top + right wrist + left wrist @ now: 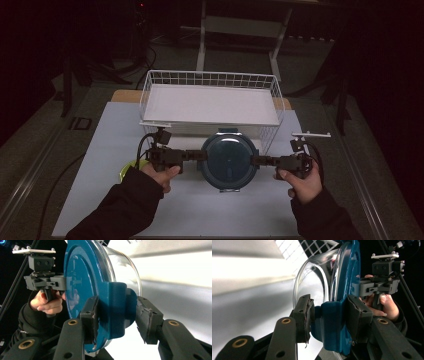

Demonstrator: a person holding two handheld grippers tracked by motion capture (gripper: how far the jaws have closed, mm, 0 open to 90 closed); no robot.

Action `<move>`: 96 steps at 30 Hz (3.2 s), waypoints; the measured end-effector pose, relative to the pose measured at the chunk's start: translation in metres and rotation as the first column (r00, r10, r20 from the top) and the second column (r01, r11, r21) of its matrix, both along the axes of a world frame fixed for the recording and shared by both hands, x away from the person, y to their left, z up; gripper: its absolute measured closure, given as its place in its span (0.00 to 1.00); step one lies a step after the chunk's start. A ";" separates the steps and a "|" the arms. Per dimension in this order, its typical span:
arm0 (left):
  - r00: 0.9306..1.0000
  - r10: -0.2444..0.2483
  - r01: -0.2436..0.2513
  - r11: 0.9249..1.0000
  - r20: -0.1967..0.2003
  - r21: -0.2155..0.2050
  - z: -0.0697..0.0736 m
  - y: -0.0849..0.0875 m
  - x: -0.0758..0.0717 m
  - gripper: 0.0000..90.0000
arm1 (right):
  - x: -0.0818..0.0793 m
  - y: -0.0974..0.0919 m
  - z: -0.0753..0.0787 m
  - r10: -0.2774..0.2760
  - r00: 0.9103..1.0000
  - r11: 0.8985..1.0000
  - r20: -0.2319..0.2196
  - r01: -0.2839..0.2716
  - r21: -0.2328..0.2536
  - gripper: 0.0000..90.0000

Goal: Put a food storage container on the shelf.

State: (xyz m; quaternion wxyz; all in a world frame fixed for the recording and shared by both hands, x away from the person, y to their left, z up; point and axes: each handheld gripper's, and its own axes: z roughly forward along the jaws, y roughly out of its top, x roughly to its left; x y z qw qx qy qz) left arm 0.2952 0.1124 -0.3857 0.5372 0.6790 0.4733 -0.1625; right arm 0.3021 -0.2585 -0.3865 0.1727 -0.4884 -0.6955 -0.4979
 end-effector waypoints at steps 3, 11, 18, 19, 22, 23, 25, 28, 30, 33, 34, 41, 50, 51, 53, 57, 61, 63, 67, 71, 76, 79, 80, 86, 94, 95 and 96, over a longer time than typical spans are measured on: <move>1.000 0.004 -0.004 1.000 0.028 0.002 0.016 0.001 0.007 0.64 | 0.007 0.001 0.014 -0.001 1.000 1.000 0.022 0.001 0.008 0.61; 0.996 0.029 -0.029 1.000 0.088 -0.001 0.055 0.006 0.032 0.64 | 0.030 0.005 0.049 -0.015 0.997 1.000 0.070 0.013 0.029 0.61; 0.991 0.061 -0.059 0.998 0.117 -0.016 0.077 0.014 0.059 0.64 | 0.056 0.014 0.071 -0.025 0.996 0.999 0.087 0.022 0.033 0.61; 0.991 0.062 -0.060 0.998 0.119 -0.015 0.079 0.015 0.062 0.64 | 0.059 0.016 0.073 -0.030 0.996 0.999 0.085 0.027 0.038 0.61; 0.992 0.067 -0.065 0.998 0.105 -0.020 0.079 0.018 0.075 0.64 | 0.070 0.019 0.077 -0.037 0.996 0.999 0.082 0.034 0.032 0.61; 0.992 0.080 -0.078 0.996 0.096 -0.031 0.078 0.019 0.078 0.64 | 0.076 0.020 0.078 -0.036 0.996 0.999 0.081 0.033 0.029 0.61; 0.992 0.088 -0.085 0.996 0.094 -0.035 0.076 0.021 0.086 0.63 | 0.084 0.022 0.078 -0.047 0.996 0.998 0.072 0.045 0.034 0.61; 0.991 0.094 -0.091 0.995 0.090 -0.035 0.072 0.023 0.099 0.63 | 0.094 0.026 0.075 -0.058 0.997 0.998 0.055 0.056 0.029 0.61; 0.991 0.103 -0.101 0.994 0.090 -0.027 0.069 0.024 0.105 0.63 | 0.100 0.028 0.072 -0.068 0.997 0.997 0.048 0.067 0.025 0.61; 0.991 0.118 -0.116 0.993 0.062 -0.025 0.065 0.025 0.116 0.63 | 0.108 0.030 0.071 -0.084 0.996 0.996 0.041 0.084 0.005 0.61; 0.990 0.128 -0.127 0.991 0.055 -0.032 0.065 0.024 0.118 0.63 | 0.110 0.031 0.070 -0.084 0.996 0.996 0.038 0.084 0.009 0.61; 0.989 0.145 -0.144 0.988 0.026 -0.052 0.060 0.026 0.127 0.63 | 0.118 0.033 0.074 -0.105 0.994 0.994 0.022 0.105 -0.008 0.60; 0.982 0.178 -0.182 0.981 -0.062 -0.073 0.048 0.026 0.144 0.62 | 0.135 0.032 0.063 -0.143 0.987 0.989 -0.069 0.146 0.040 0.56; 0.981 0.182 -0.187 0.980 -0.073 -0.074 0.047 0.025 0.145 0.62 | 0.138 0.032 0.062 -0.142 0.987 0.988 -0.078 0.145 0.045 0.56; 0.978 0.189 -0.196 0.977 -0.090 -0.080 0.043 0.025 0.148 0.62 | 0.140 0.032 0.060 -0.149 0.985 0.987 -0.092 0.154 0.050 0.55; 0.980 0.178 -0.187 0.978 -0.091 -0.096 0.040 0.024 0.151 0.61 | 0.145 0.030 0.056 -0.140 0.983 0.988 -0.118 0.147 0.053 0.55; 0.981 0.181 -0.186 0.980 -0.072 -0.075 0.043 0.023 0.150 0.60 | 0.145 0.029 0.057 -0.149 0.983 0.987 -0.110 0.155 0.043 0.53; 0.982 0.184 -0.187 0.980 -0.048 -0.067 0.046 0.023 0.149 0.55 | 0.145 0.029 0.058 -0.134 0.986 0.990 -0.096 0.137 0.027 0.48; 0.982 0.186 -0.187 0.980 -0.026 -0.061 0.048 0.024 0.148 0.51 | 0.145 0.028 0.057 -0.134 0.988 0.991 -0.074 0.135 0.014 0.44; 0.977 0.211 -0.211 0.977 0.017 -0.008 0.055 0.031 0.140 0.51 | 0.136 0.029 0.061 -0.134 0.991 0.991 -0.014 0.134 -0.015 0.44; 0.970 0.226 -0.231 0.972 0.084 0.048 0.064 0.038 0.129 0.51 | 0.125 0.033 0.071 -0.124 0.989 0.988 0.084 0.131 -0.084 0.43; 0.964 0.229 -0.240 0.968 0.139 0.072 0.071 0.042 0.118 0.51 | 0.117 0.035 0.077 -0.116 0.985 0.984 0.132 0.131 -0.117 0.43; 0.963 0.226 -0.239 0.968 0.149 0.076 0.072 0.042 0.116 0.51 | 0.113 0.036 0.079 -0.112 0.982 0.983 0.151 0.132 -0.129 0.43; 0.960 0.183 -0.206 0.974 0.211 0.096 0.078 0.041 0.093 0.51 | 0.095 0.042 0.085 -0.088 0.971 0.980 0.220 0.124 -0.155 0.43; 0.947 0.086 -0.151 0.969 0.309 0.193 0.078 0.026 0.063 0.46 | 0.063 0.059 0.093 -0.013 0.957 0.988 0.290 0.056 -0.142 0.46; 0.942 0.068 -0.146 0.965 0.328 0.217 0.078 0.023 0.058 0.46 | 0.059 0.062 0.094 -0.001 0.954 0.989 0.299 0.045 -0.139 0.47; 0.941 0.057 -0.137 0.966 0.335 0.221 0.077 0.021 0.055 0.46 | 0.056 0.065 0.094 0.009 0.952 0.990 0.306 0.035 -0.140 0.48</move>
